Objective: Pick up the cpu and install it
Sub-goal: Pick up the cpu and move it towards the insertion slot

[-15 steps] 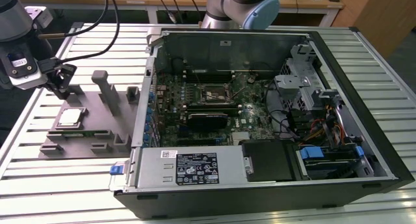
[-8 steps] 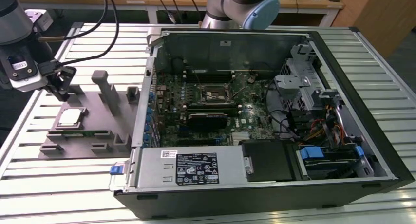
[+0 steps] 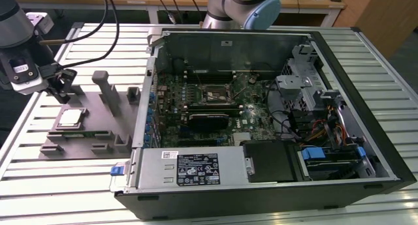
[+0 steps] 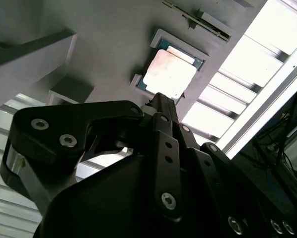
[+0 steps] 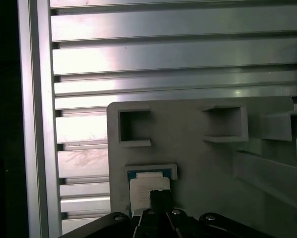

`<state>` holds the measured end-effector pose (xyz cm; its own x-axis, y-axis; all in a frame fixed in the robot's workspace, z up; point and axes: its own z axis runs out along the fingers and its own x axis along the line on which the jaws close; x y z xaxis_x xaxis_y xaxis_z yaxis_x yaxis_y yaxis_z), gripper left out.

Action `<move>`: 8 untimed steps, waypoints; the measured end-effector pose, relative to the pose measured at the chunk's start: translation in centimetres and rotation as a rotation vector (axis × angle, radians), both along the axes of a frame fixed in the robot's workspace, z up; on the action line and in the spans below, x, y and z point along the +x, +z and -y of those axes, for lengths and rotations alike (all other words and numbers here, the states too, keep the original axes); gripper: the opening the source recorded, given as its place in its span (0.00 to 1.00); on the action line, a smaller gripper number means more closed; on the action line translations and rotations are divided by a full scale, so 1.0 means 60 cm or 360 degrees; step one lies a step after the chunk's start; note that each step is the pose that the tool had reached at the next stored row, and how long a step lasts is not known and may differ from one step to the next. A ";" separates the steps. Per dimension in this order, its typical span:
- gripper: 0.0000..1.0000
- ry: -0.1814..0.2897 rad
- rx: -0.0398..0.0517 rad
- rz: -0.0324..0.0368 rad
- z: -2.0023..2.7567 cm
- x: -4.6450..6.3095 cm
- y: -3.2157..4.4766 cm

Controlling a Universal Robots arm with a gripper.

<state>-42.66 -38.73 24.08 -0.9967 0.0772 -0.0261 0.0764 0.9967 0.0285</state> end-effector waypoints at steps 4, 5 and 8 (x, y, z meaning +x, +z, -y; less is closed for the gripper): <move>0.11 0.0000 -0.0001 0.0000 0.0008 -0.001 -0.005; 0.11 0.0000 -0.0002 0.0000 0.0010 -0.002 -0.007; 0.11 0.0000 -0.0004 0.0000 0.0013 -0.003 -0.011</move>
<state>-42.85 -38.81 23.44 -0.9967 0.0772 -0.0262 0.0765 0.9967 0.0262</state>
